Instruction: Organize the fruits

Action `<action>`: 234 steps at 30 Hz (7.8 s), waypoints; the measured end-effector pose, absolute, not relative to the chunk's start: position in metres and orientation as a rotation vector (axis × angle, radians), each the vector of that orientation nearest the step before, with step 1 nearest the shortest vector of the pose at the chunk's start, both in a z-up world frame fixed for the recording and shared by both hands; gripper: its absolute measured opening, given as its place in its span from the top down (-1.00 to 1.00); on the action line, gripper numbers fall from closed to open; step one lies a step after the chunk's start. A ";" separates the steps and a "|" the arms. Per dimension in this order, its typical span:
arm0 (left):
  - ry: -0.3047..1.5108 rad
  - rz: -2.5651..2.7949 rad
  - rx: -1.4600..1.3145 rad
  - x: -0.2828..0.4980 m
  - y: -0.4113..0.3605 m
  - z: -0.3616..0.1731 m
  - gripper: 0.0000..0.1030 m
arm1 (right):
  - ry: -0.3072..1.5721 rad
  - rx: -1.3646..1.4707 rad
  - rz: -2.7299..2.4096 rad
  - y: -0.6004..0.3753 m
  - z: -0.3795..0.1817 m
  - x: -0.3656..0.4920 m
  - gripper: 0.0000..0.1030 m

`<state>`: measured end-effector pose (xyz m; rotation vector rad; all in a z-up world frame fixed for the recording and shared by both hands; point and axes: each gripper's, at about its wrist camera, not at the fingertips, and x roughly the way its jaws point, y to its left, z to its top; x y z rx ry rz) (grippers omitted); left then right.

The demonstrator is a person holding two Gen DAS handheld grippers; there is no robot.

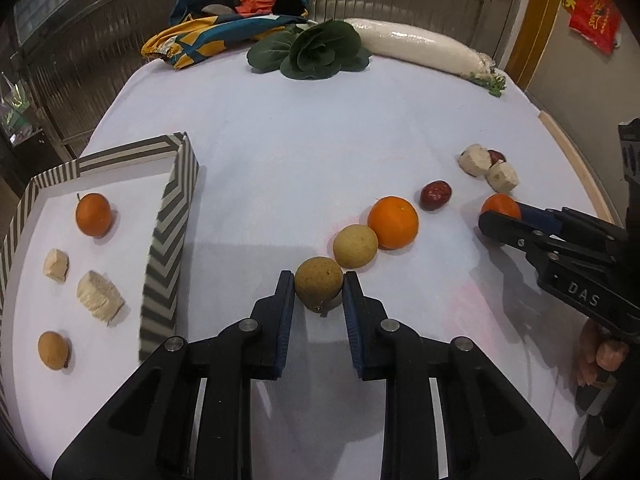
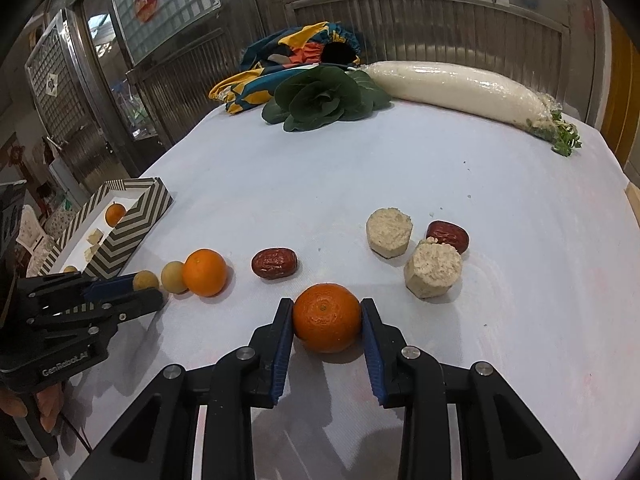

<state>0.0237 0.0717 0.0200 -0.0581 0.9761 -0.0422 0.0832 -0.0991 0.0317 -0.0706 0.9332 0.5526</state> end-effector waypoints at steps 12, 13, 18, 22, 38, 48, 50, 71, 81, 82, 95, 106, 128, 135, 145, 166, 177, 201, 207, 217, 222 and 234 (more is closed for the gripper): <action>0.926 -0.024 -0.070 -0.015 0.081 0.035 0.54 | 0.870 -0.066 0.540 -0.098 0.052 0.041 0.39; 0.921 -0.021 -0.068 -0.018 0.082 0.036 0.54 | 0.867 -0.059 0.543 -0.098 0.053 0.037 0.39; 0.902 -0.008 -0.069 -0.032 0.089 0.042 0.54 | 0.851 -0.052 0.547 -0.096 0.057 0.019 0.39; 0.890 0.008 -0.078 -0.042 0.098 0.045 0.54 | 0.843 -0.057 0.574 -0.087 0.060 0.005 0.39; 0.829 0.091 -0.099 -0.072 0.142 0.056 0.54 | 0.837 -0.109 0.674 -0.029 0.065 -0.031 0.39; 0.810 0.142 -0.127 -0.087 0.174 0.059 0.54 | 0.826 -0.148 0.733 0.009 0.073 -0.039 0.38; 0.808 0.154 -0.131 -0.089 0.181 0.059 0.54 | 0.824 -0.159 0.746 0.018 0.074 -0.041 0.39; 0.813 0.244 -0.173 -0.104 0.232 0.053 0.55 | 0.817 -0.228 0.854 0.082 0.079 -0.055 0.38; 0.834 0.267 -0.198 -0.103 0.248 0.048 0.54 | 0.819 -0.249 0.887 0.101 0.078 -0.058 0.38; 0.837 0.267 -0.202 -0.102 0.250 0.048 0.54 | 0.819 -0.251 0.888 0.102 0.078 -0.057 0.38; 0.921 0.283 -0.218 -0.085 0.268 0.034 0.55 | 0.859 -0.338 0.936 0.146 0.064 -0.041 0.38; 0.977 0.290 -0.208 -0.069 0.277 0.028 0.54 | 0.906 -0.412 0.921 0.175 0.038 -0.024 0.38; 0.926 0.194 -0.260 -0.075 0.236 0.048 -0.19 | 0.842 -0.246 0.886 0.098 0.085 -0.036 0.30; 0.944 0.066 -0.234 -0.063 0.184 0.051 -0.19 | 0.863 -0.202 0.717 0.017 0.079 -0.017 0.29; 0.956 -0.022 -0.178 -0.042 0.122 0.050 -0.19 | 0.931 -0.128 0.573 -0.059 0.053 0.005 0.28; 1.083 -0.127 -0.077 0.013 0.065 0.028 -0.19 | 0.923 -0.090 0.568 -0.089 0.052 0.034 0.28; 1.089 -0.131 -0.048 0.045 0.062 0.019 -0.19 | 0.932 -0.100 0.574 -0.083 0.046 0.050 0.28; 1.035 -0.165 -0.118 0.052 0.071 0.018 0.53 | 0.937 -0.100 0.591 -0.070 0.043 0.062 0.28; 1.028 -0.168 -0.125 0.045 0.076 0.022 0.53 | 0.928 -0.158 0.568 -0.057 0.037 0.076 0.28; 1.010 -0.178 -0.149 0.032 0.082 0.033 0.53 | 0.926 -0.204 0.540 -0.045 0.028 0.093 0.45; 0.984 -0.155 -0.140 0.017 0.086 0.040 0.53 | 0.910 -0.175 0.537 -0.056 0.036 0.078 0.46; 0.905 -0.075 -0.104 -0.021 0.106 0.054 0.53 | 0.834 -0.139 0.601 -0.049 0.062 0.014 0.45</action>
